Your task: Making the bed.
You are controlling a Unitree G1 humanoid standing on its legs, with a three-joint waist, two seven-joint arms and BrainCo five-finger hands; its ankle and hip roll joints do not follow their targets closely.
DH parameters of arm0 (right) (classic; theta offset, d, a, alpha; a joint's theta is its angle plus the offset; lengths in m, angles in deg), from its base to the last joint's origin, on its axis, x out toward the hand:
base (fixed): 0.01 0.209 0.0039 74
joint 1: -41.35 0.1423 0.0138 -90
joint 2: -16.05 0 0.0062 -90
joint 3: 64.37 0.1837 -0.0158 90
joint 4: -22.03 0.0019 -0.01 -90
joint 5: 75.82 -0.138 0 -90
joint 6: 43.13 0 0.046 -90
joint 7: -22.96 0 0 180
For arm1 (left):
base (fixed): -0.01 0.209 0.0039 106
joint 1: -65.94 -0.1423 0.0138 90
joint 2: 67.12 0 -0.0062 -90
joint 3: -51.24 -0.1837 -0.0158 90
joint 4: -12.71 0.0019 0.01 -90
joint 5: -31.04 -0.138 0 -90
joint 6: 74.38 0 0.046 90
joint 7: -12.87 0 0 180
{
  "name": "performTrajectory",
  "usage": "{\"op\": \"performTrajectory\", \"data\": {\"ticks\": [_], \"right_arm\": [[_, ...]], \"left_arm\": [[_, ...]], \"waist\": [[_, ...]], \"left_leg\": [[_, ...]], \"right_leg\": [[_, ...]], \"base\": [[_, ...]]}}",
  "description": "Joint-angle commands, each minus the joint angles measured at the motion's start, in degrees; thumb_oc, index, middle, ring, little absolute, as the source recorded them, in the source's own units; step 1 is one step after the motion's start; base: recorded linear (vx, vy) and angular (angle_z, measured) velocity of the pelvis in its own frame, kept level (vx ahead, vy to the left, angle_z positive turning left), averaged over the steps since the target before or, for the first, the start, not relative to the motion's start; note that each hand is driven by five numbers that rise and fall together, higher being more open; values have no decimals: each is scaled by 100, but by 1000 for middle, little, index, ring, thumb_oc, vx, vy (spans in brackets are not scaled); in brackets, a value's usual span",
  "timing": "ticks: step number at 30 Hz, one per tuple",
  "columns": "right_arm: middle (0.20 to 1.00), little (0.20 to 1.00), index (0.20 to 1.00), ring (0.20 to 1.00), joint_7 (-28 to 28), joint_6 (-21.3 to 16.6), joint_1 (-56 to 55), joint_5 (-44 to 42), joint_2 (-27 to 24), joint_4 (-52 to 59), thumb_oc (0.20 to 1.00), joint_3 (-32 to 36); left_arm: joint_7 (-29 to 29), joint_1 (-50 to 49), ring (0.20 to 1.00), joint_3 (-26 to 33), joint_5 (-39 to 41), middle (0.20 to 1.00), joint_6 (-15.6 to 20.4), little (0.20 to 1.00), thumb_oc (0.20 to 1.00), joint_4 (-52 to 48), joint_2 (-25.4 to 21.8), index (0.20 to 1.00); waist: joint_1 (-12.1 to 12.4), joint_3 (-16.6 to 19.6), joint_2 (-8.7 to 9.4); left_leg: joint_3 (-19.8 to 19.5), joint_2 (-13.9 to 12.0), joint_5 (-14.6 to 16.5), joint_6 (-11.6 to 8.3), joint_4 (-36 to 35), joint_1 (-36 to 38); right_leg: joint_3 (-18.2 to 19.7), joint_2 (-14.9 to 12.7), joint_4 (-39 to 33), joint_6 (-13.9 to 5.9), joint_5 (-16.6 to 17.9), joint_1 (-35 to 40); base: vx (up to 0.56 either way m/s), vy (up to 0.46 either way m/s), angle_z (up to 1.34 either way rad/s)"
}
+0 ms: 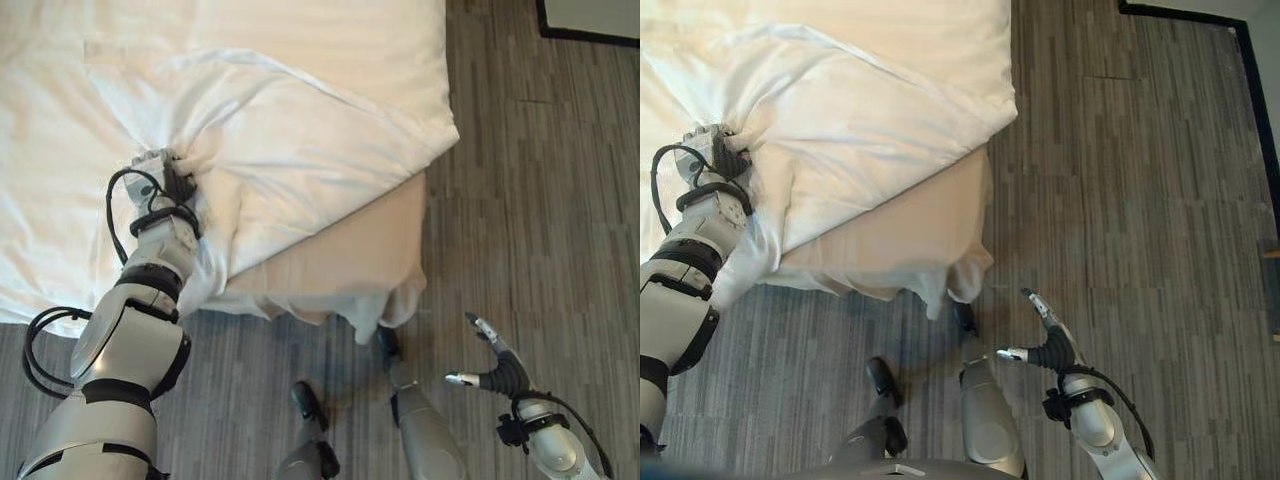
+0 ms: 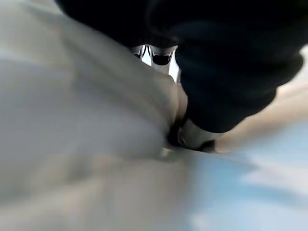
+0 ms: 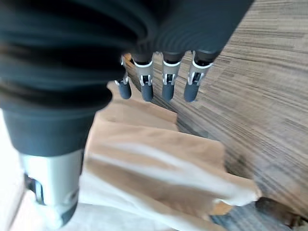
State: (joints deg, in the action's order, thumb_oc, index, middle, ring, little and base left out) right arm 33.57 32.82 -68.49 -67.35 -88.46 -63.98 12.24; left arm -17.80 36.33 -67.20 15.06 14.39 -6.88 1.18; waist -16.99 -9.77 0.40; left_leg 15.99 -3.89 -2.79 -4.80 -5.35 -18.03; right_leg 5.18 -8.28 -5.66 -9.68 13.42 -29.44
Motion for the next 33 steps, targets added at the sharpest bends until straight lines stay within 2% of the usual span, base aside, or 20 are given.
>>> {"op": "performTrajectory", "data": {"ticks": [1,2,4,6,8,9,10,13,16,17,18,23,24,25,26,27,28,30,32,33], "right_arm": [[1000,1000,1000,1000,-2,-157,120,-68,-262,-189,1000,-58],[1000,1000,1000,1000,-5,-125,97,100,-288,-211,1000,-80],[1000,1000,1000,1000,-11,-108,75,152,-282,-247,1000,-114],[1000,1000,1000,1000,-19,6,42,333,-240,-465,1000,-191],[1000,1000,1000,1000,123,299,452,768,44,-1290,1000,-471],[1000,1000,1000,1000,140,289,462,779,54,-1324,1000,-494],[1000,1000,1000,1000,187,401,652,832,238,-1671,1000,-529],[1000,1000,1000,1000,248,489,816,846,435,-2070,1000,-603],[1000,1000,1000,1000,333,673,1165,732,758,-2804,1000,-744],[1000,1000,1000,1000,340,665,1164,733,769,-2820,1000,-745],[1000,1000,1000,1000,372,731,1220,685,856,-3065,1000,-809],[1000,1000,1000,1000,396,823,1268,510,1017,-3595,1000,-895],[1000,1000,1000,1000,383,877,1298,347,1096,-3869,1000,-945],[1000,1000,1000,1000,393,889,1343,270,1105,-3996,1000,-969],[1000,1000,1000,1000,396,884,1351,266,1102,-4007,1000,-965],[1000,1000,1000,1000,407,920,1413,165,1132,-4166,1000,-972],[1000,1000,1000,1000,311,909,1316,96,1072,-4113,1000,-928],[1000,1000,1000,1000,334,945,1225,109,993,-4033,1000,-891],[1000,1000,1000,1000,372,1055,1026,41,836,-4068,1000,-638],[1000,1000,1000,1000,456,1009,991,39,594,-4328,1000,-469]], "left_arm": [[59,167,200,143,466,200,482,200,200,-211,340,200],[-41,-152,200,232,617,200,702,200,200,-1173,555,200],[-37,-447,200,307,646,200,778,200,200,-1697,699,200],[90,-1143,200,460,892,200,1007,200,200,-2855,1038,200],[253,-2365,200,345,727,200,1202,200,200,-4481,1718,200],[261,-2409,200,353,718,200,1178,200,200,-4531,1706,200],[583,-2999,200,254,816,200,1320,200,200,-5087,1892,200],[1003,-3672,200,110,1187,200,1421,200,200,-5504,2035,200],[1690,-4307,200,-550,1558,200,1501,200,200,-5565,2217,200],[1693,-4310,200,-558,1562,200,1508,200,200,-5559,2214,200],[2060,-4503,200,-926,1803,200,1489,200,200,-5361,2343,200],[2563,-4742,200,-1521,2186,200,1402,200,200,-4666,2706,200],[2749,-4754,416,-1824,2445,416,1309,416,416,-4365,2939,416],[2829,-4704,476,-1960,2606,476,1270,476,476,-4172,3100,476],[2832,-4690,495,-1962,2611,495,1282,495,495,-4147,3118,495],[2935,-4550,592,-2182,2685,592,1228,592,592,-3970,3303,592],[3212,-4055,1000,-2319,2761,1000,1158,1000,1000,-3774,3514,1000],[3161,-3895,1000,-2462,2946,1000,1233,1000,1000,-3922,3647,1000],[3742,-3600,1000,-2943,3402,1000,1147,1000,1000,-4543,3761,1000],[4305,-3660,1000,-3046,3886,1000,951,1000,1000,-4943,3605,1000]], "waist": [[25,60,-127],[92,110,-157],[114,133,-160],[171,175,-203],[310,264,-278],[298,249,-270],[359,250,-305],[402,279,-305],[467,309,-352],[473,300,-344],[459,306,-364],[391,288,-379],[329,270,-369],[301,256,-363],[305,248,-368],[243,223,-364],[39,235,-350],[-50,235,-367],[-215,266,-436],[-256,233,-493]], "left_leg": [[-136,-373,-203,-263,35,36],[-130,-310,-115,-232,35,258],[-135,-281,-123,-213,35,363],[-148,-233,-55,-186,35,644],[-197,-144,49,-116,35,1043],[-201,-145,56,-116,35,1077],[-225,-127,132,-87,35,1309],[-234,-129,130,-66,35,1485],[-282,-118,169,-31,35,1703],[-281,-118,173,-31,35,1721],[-289,-109,198,-19,35,1804],[-253,-93,275,0,35,1967],[-242,-90,293,7,35,2014],[-241,-88,293,11,35,2031],[-241,-88,294,11,35,2035],[-232,-81,296,16,35,2046],[-188,-66,326,9,35,2087],[-175,-53,365,15,35,2129],[-135,-6,433,23,35,2208],[-118,22,444,35,35,2233]], "right_leg": [[-353,-366,66,-465,-209,537],[-375,-382,66,-449,-249,735],[-377,-395,66,-433,-243,838],[-404,-424,66,-401,-319,1133],[-461,-473,66,-329,-454,1608],[-467,-473,66,-329,-462,1644],[-503,-480,66,-314,-543,1902],[-521,-481,66,-290,-549,2079],[-538,-478,66,-244,-589,2311],[-538,-478,66,-244,-593,2329],[-534,-469,66,-236,-601,2389],[-471,-459,66,-231,-632,2504],[-437,-455,66,-224,-637,2533],[-417,-454,66,-219,-636,2546],[-417,-454,66,-219,-637,2550],[-394,-454,66,-210,-631,2560],[-316,-452,66,-213,-637,2558],[-287,-464,66,-212,-644,2579],[-229,-506,66,-229,-648,2607],[-198,-532,75,-227,-646,2614]], "base": [[0,0,0],[46,-15,3],[29,-7,-2],[98,-29,-3],[136,-43,14],[105,-22,24],[33,-8,21],[35,-21,9],[36,-19,4],[18,-15,9],[6,-7,7],[-1,-1,-2],[-9,-5,-8],[-10,-6,-9],[-10,0,-7],[-1,19,-4],[18,25,5],[39,27,7],[37,46,-26],[8,38,-32]]}}
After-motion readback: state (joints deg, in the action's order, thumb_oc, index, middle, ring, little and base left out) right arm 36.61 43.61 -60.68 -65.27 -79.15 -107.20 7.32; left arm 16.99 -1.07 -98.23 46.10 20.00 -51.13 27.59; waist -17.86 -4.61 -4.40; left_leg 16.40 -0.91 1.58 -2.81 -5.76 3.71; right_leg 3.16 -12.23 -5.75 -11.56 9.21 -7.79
